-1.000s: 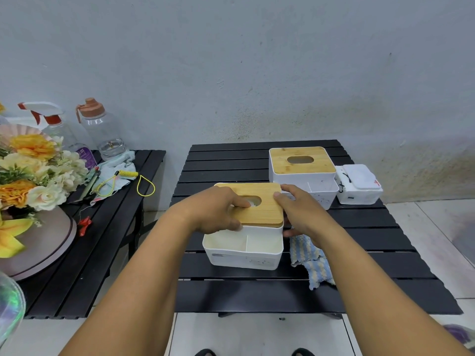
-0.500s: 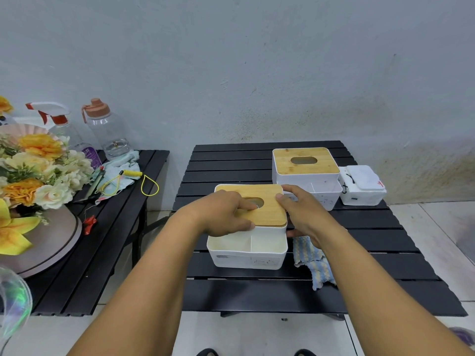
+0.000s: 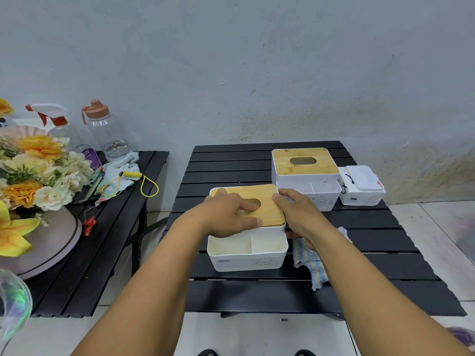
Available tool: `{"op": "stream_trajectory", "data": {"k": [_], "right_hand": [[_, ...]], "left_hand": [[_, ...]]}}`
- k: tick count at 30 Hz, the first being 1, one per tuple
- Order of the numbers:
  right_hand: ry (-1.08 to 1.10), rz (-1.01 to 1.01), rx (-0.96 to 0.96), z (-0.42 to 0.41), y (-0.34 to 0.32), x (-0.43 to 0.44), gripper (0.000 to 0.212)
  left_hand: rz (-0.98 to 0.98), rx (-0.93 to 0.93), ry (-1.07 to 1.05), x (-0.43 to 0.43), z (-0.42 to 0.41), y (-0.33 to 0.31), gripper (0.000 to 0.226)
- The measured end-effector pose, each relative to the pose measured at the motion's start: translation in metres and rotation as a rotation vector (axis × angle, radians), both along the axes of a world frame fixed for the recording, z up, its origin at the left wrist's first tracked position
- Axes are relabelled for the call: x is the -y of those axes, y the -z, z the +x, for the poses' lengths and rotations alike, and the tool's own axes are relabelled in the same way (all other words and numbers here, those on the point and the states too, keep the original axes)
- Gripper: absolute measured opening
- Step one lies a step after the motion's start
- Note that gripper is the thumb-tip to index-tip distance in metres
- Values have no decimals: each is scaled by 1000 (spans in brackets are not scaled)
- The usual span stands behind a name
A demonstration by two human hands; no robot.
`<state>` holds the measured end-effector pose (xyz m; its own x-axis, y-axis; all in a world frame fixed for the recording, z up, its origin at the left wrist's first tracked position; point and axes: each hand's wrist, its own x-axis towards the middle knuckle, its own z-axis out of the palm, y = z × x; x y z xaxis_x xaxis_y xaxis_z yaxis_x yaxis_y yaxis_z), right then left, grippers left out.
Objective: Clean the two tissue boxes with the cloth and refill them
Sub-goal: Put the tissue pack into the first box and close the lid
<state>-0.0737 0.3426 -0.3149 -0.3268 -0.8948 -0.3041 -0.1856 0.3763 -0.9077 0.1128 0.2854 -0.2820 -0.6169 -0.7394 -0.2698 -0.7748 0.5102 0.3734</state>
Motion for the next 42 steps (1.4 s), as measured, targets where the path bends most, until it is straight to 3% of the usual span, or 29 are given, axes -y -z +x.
{"op": "stream_trajectory", "data": {"k": [13,15,18,20,22,24,26,33,39,42], "right_hand": [[2,-45,-104,1,4,2,40],[-2,-31,-69,2,5,0,41],[-21,15,44,0,10,-3,46],[-50,57,82,-1,10,-5,45],[-86,97,115,-2,7,-5,46],[-136,117,119,1,6,-5,42],[-160,115,117,5,7,-5,40],[-132,-29,249,13,11,-2,49],[-168,-108,272,9,-5,-18,39],[-136,-140,137,9,-23,-32,43]], "left_hand": [[-63,7,12,-7,-1,0,47],[-61,-171,-21,-8,5,3,41],[-162,-542,-314,-4,16,7,33],[-232,-574,-527,3,26,13,35],[-124,-473,-671,9,35,23,39],[105,-419,-747,10,39,33,52],[340,-510,-815,5,38,36,61],[688,-955,-803,-11,27,28,45],[765,-1134,-702,-20,34,37,66],[720,-1202,-607,-24,36,38,68]]}}
